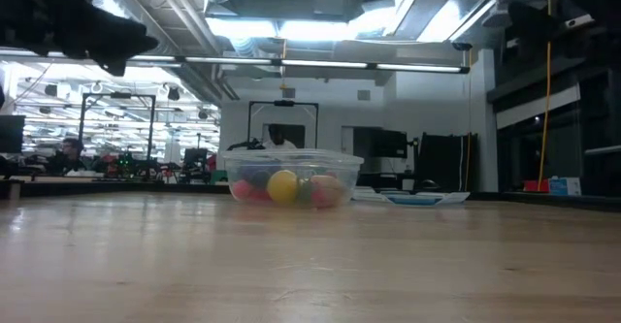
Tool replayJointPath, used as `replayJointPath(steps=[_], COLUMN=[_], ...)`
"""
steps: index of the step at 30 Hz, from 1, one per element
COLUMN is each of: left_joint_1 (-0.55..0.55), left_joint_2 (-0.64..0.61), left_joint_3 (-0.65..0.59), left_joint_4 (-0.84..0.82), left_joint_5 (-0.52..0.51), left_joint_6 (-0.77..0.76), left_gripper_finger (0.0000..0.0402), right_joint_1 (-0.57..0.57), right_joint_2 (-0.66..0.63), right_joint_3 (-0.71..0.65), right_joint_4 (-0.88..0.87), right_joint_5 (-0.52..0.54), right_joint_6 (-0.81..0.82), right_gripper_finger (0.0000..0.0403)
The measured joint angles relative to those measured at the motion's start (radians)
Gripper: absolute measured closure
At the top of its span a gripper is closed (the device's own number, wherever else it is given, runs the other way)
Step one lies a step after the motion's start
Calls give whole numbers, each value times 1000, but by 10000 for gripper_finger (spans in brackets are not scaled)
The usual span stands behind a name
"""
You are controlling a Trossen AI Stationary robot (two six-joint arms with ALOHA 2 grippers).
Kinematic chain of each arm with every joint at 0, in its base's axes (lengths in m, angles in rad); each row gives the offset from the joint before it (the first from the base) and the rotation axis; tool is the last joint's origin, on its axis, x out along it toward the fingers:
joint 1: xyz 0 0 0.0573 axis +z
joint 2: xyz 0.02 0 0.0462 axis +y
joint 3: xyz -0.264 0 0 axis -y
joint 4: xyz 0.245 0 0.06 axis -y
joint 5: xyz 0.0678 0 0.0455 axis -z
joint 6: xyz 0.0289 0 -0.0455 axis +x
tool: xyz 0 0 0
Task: Pick and placing Produce into tupperware
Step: Return to Home Position
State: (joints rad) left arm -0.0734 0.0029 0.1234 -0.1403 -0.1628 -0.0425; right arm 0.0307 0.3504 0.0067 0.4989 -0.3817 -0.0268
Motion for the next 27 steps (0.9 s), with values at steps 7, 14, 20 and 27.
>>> replayJointPath(steps=[7,14,20,27], left_joint_1=[0,0,0,0], left_joint_2=[0,0,0,0], left_joint_3=[-76,-116,-116,-116], left_joint_4=[125,183,176,176], left_joint_5=[8,23,13,9], left_joint_6=[-1,25,26,27], left_gripper_finger=[253,253,253,253], right_joint_1=[0,0,-1,-9], right_joint_2=[6,78,152,132], right_joint_3=[0,0,0,0], right_joint_4=[-13,-35,-31,-25], right_joint_5=[39,176,305,309], right_joint_6=[54,87,97,66], right_gripper_finger=[159,159,159,159])
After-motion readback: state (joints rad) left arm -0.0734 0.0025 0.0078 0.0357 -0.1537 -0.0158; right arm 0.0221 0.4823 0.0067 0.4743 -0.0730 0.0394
